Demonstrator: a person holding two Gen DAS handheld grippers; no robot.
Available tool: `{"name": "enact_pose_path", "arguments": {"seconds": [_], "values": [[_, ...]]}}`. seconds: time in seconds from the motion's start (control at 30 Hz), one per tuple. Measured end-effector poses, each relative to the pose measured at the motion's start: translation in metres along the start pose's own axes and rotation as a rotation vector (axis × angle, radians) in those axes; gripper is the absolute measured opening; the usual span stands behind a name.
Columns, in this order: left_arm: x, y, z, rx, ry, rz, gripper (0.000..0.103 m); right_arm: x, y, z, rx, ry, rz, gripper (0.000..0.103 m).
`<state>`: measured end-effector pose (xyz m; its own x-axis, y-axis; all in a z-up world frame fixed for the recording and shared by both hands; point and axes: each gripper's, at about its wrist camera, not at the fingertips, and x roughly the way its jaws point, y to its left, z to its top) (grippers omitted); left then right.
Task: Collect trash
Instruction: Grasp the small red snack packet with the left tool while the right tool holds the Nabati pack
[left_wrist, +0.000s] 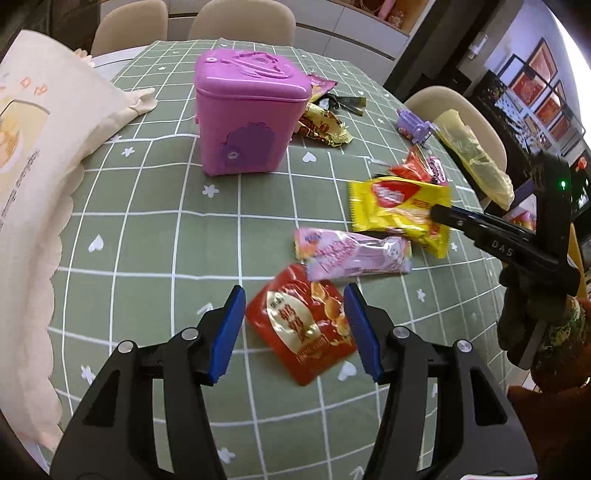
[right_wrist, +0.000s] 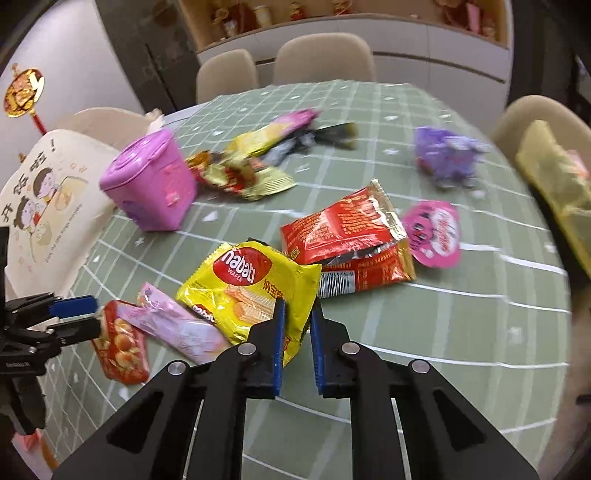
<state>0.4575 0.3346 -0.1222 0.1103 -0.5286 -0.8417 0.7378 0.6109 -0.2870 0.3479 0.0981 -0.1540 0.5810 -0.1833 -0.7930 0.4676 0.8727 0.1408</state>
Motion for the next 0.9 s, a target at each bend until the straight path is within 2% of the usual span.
{"name": "enact_pose_path", "arguments": {"seconds": [0.1, 0.2, 0.3, 0.5, 0.53, 0.57, 0.63, 0.67, 0.77, 0.9], "values": [[-0.003, -0.003, -0.009, -0.015, -0.020, 0.031, 0.052, -0.017, -0.020, -0.011, 0.029, -0.012, -0.042, 0.013], [0.003, -0.004, -0.017, -0.013, -0.030, 0.058, 0.052, -0.031, -0.033, -0.027, 0.055, -0.008, -0.029, 0.013], [0.011, 0.000, -0.018, -0.052, -0.023, 0.055, 0.052, -0.042, -0.030, -0.036, 0.055, -0.020, -0.014, 0.013], [0.023, -0.010, -0.016, -0.073, -0.042, 0.106, 0.052, -0.060, -0.026, -0.040, 0.068, -0.068, -0.005, 0.013], [0.024, -0.011, -0.015, -0.080, -0.040, 0.102, 0.046, -0.062, -0.027, -0.041, 0.074, -0.075, -0.003, 0.013], [0.024, -0.012, -0.015, -0.093, -0.038, 0.085, 0.034, -0.065, -0.026, -0.043, 0.079, -0.081, 0.000, 0.013], [0.021, -0.017, -0.013, -0.109, -0.046, 0.061, 0.025, -0.071, -0.027, -0.045, 0.084, -0.094, 0.007, 0.013], [0.018, -0.022, -0.011, -0.098, -0.054, 0.062, 0.007, -0.075, -0.027, -0.046, 0.084, -0.104, 0.008, 0.013], [0.002, -0.039, -0.007, -0.053, -0.094, 0.054, 0.003, -0.094, -0.029, -0.045, 0.073, -0.144, 0.011, 0.013], [-0.030, -0.058, 0.005, -0.026, -0.177, 0.032, 0.003, -0.119, -0.031, -0.040, 0.045, -0.186, -0.004, 0.013]]}}
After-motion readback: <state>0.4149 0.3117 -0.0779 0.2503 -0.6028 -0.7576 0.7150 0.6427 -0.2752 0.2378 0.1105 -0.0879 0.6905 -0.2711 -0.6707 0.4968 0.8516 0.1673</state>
